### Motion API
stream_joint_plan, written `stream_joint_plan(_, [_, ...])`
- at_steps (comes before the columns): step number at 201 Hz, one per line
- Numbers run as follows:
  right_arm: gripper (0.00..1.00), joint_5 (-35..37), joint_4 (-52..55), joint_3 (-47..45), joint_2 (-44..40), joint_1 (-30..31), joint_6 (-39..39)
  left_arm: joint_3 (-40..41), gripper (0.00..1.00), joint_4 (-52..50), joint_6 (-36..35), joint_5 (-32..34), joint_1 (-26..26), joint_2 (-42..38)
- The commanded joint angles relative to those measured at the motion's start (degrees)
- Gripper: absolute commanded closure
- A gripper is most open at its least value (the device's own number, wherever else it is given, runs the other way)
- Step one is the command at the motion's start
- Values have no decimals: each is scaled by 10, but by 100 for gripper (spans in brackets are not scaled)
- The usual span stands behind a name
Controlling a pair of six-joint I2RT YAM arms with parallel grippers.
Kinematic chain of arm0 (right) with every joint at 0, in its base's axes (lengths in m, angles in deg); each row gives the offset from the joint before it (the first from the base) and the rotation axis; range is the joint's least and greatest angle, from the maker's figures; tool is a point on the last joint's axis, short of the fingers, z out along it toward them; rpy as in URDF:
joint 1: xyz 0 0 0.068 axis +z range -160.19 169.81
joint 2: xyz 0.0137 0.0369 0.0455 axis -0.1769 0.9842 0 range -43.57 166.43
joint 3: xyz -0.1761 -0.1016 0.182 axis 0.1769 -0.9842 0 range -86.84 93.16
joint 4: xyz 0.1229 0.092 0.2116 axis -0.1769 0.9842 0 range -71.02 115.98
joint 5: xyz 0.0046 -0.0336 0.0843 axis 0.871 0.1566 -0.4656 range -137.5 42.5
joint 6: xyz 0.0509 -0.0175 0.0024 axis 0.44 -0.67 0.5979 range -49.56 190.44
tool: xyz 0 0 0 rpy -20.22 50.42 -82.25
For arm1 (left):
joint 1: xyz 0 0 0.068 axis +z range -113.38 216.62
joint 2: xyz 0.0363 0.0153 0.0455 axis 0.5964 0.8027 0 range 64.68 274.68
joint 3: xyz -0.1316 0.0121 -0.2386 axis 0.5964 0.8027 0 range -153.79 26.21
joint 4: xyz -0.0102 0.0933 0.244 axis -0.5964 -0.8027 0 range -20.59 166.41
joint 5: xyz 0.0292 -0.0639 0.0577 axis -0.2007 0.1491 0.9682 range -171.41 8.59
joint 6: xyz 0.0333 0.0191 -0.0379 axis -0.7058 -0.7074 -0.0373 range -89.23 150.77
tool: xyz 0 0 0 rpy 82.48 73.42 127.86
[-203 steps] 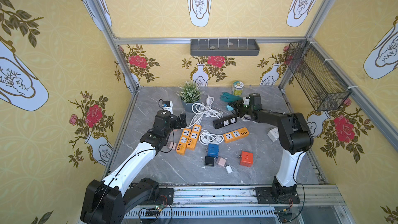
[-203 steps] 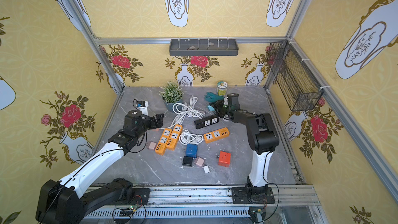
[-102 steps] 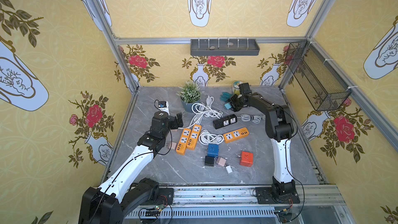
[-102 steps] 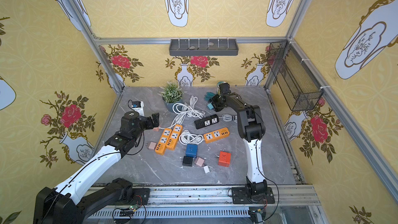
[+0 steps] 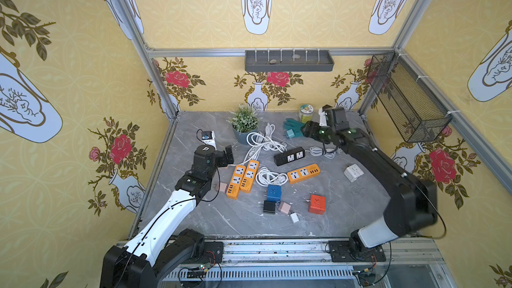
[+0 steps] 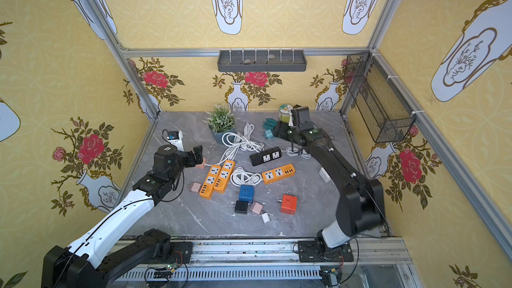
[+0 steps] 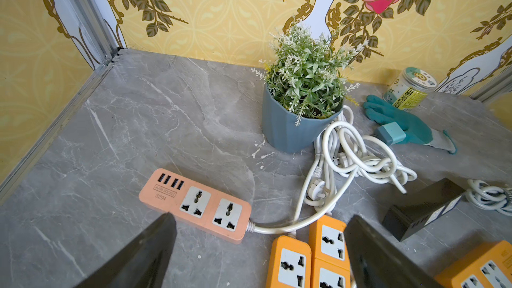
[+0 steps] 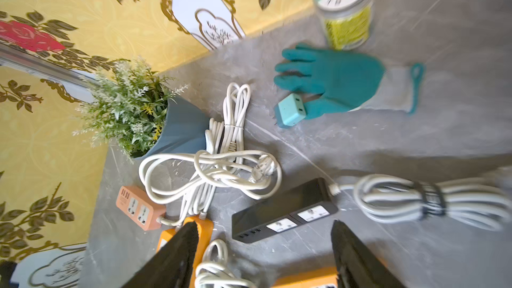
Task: Pull the plug off the socket
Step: Place the plug at the center of the board, then reset both arms
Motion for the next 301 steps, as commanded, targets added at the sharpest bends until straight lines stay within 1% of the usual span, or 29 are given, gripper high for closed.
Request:
stream_joint_plan(1, [12, 154, -52, -119, -131, -32, -64, 11, 0, 26, -1, 2, 0, 1])
stream_joint_plan(14, [0, 161, -80, -196, -220, -77, -68, 13, 0, 29, 2, -1, 0, 5])
stream_joint_plan(34, [2, 174, -135, -309, -338, -155, -69, 14, 0, 34, 3, -5, 0, 9])
stream_joint_plan(50, [2, 164, -187, -388, -393, -223, -73, 13, 0, 34, 3, -6, 1, 8])
stream_joint_plan(64, [2, 111, -221, -431, -405, -299, -64, 17, 0, 35, 3, -4, 0, 3])
stream_joint_plan(83, [2, 30, -262, -460, -371, -398, -26, 26, 0, 29, 6, 2, 0, -2])
stream_joint_plan(98, [2, 12, -327, -487, -328, -433, -10, 26, 0, 21, 5, 7, 0, -4])
stream_joint_plan(124, [2, 8, -472, -520, -209, -419, -39, 25, 0, 17, -6, 29, 0, -8])
stream_joint_plan(140, [2, 67, -542, -525, -113, -345, -99, 28, 0, 13, -10, 47, 2, -12])
stream_joint_plan(144, [2, 83, -584, -534, -90, -321, -118, 29, 0, 11, -12, 49, 3, -14])
stream_joint_plan(147, [2, 90, -619, -539, -75, -306, -138, 30, 0, 9, -12, 52, 5, -15])
stream_joint_plan(153, [2, 86, -623, -532, -64, -282, -172, 31, 0, 4, -12, 55, 8, -20])
stream_joint_plan(160, [2, 81, -685, -549, -24, -255, -204, 34, 0, -2, -13, 56, 15, -28])
stream_joint_plan(163, [2, 77, -740, -565, -6, -245, -214, 37, 0, -3, -14, 57, 18, -31])
stream_joint_plan(171, [2, 54, -842, -605, 15, -250, -221, 46, 0, -3, -20, 57, 27, -42])
stream_joint_plan(182, [2, 47, -773, -593, -11, -264, -203, 66, 0, 14, -43, 64, 41, -60])
stream_joint_plan(193, [2, 45, -818, -596, 10, -266, -207, 97, 0, 54, -80, 66, 59, -72])
stream_joint_plan(205, [2, 45, -772, -590, -8, -266, -202, 141, 0, 122, -118, 74, 86, -72])
stream_joint_plan(212, [2, 45, -787, -592, -2, -267, -204, 165, 0, 163, -133, 63, 110, -62])
stream_joint_plan(220, [2, 47, -809, -596, 6, -264, -206, 189, 0, 209, -140, 43, 145, -40])
stream_joint_plan(229, [2, 49, -796, -595, 0, -264, -207, 210, 0, 264, -153, -10, 184, 0])
stream_joint_plan(246, [2, 51, -792, -594, -2, -263, -208, 212, 0, 370, -169, -63, 223, 104])
stream_joint_plan(256, [2, 50, -800, -596, 1, -263, -209, 172, 0, 334, -204, -108, 228, 147])
stream_joint_plan(264, [2, 50, -798, -596, 0, -263, -208, 179, 0, 388, -204, -106, 234, 182])
stream_joint_plan(274, [2, 51, -798, -596, 0, -263, -209, 205, 0, 387, -201, -116, 235, 144])
stream_joint_plan(281, [2, 50, -797, -595, 0, -263, -208, 270, 0, 473, -205, -146, 237, 123])
stream_joint_plan(289, [2, 50, -797, -595, 0, -263, -209, 311, 0, 582, -196, -102, 226, 146])
stream_joint_plan(294, [2, 51, -797, -595, 0, -263, -208, 307, 0, 601, -212, -113, 224, 168])
stream_joint_plan(301, [2, 50, -796, -595, 0, -263, -208, 283, 0, 569, -219, -121, 224, 183])
